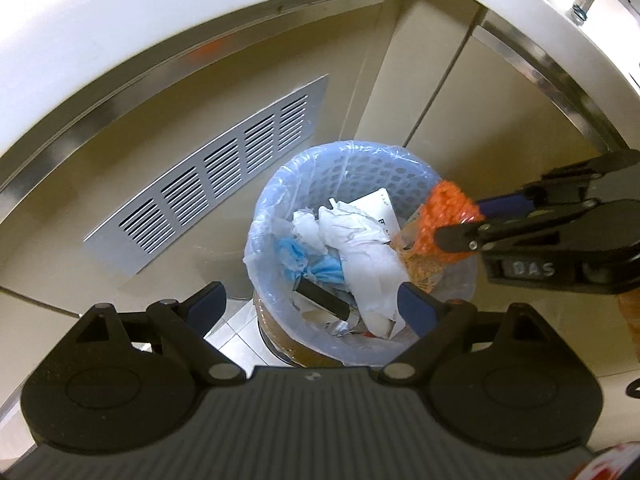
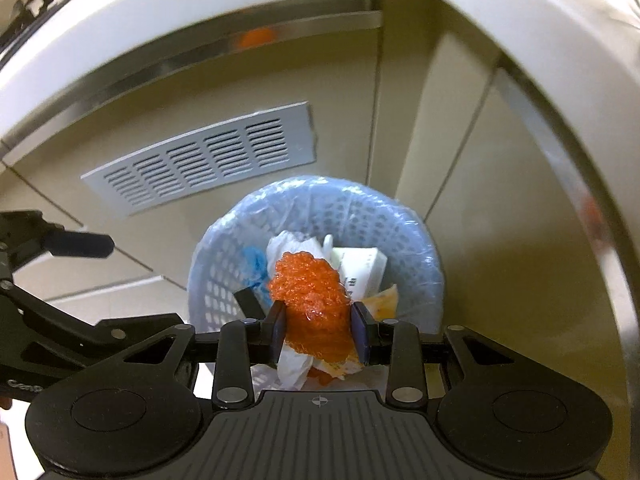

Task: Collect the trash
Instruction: 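Open the left tool to drop the black lighter while the right tool holds the mesh bag, then open the right tool to drop the orange mesh bag into the wastebasket, then raise both open tools from the wastebasket back over the countertop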

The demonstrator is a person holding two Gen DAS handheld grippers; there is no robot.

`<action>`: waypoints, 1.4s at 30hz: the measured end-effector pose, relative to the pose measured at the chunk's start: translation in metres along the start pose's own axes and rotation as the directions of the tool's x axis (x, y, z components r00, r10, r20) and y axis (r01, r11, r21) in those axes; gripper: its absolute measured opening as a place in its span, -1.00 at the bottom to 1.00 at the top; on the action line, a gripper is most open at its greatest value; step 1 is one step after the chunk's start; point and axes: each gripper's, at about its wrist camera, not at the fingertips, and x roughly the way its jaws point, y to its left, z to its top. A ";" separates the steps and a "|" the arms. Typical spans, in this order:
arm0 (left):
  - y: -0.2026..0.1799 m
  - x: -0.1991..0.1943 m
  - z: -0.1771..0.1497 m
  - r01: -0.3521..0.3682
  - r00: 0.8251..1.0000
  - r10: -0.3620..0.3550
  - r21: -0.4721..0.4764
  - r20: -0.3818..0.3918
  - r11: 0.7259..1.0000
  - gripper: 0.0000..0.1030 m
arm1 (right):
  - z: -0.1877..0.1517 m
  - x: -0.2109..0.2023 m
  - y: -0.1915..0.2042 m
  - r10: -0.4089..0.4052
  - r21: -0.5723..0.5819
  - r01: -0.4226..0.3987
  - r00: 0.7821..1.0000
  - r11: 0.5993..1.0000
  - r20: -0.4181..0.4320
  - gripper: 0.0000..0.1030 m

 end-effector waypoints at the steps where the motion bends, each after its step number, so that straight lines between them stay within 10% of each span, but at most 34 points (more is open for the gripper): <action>1: 0.001 -0.001 -0.001 0.000 1.000 0.000 -0.004 0.001 1.000 0.77 | -0.001 0.002 0.002 0.000 -0.006 0.000 1.000 1.000 -0.003 -0.34; 9: 0.009 -0.005 -0.004 -0.002 1.000 0.003 -0.031 0.010 1.000 0.77 | 0.002 0.010 0.009 -0.008 -0.020 0.008 1.000 1.000 -0.005 -0.32; 13: 0.012 -0.005 -0.003 -0.002 1.000 0.002 -0.032 0.011 0.999 0.77 | 0.003 0.010 0.002 -0.004 0.024 0.004 1.000 1.000 0.013 0.50; 31: 0.008 -0.019 0.004 -0.004 0.999 0.004 -0.007 0.048 1.000 0.77 | -0.004 -0.009 -0.004 0.001 0.050 -0.003 0.999 0.999 0.033 0.50; 42: -0.008 -0.061 0.022 -0.006 0.988 0.002 0.023 0.153 1.000 0.77 | -0.005 -0.088 0.000 0.050 0.042 -0.060 0.978 0.997 0.204 0.50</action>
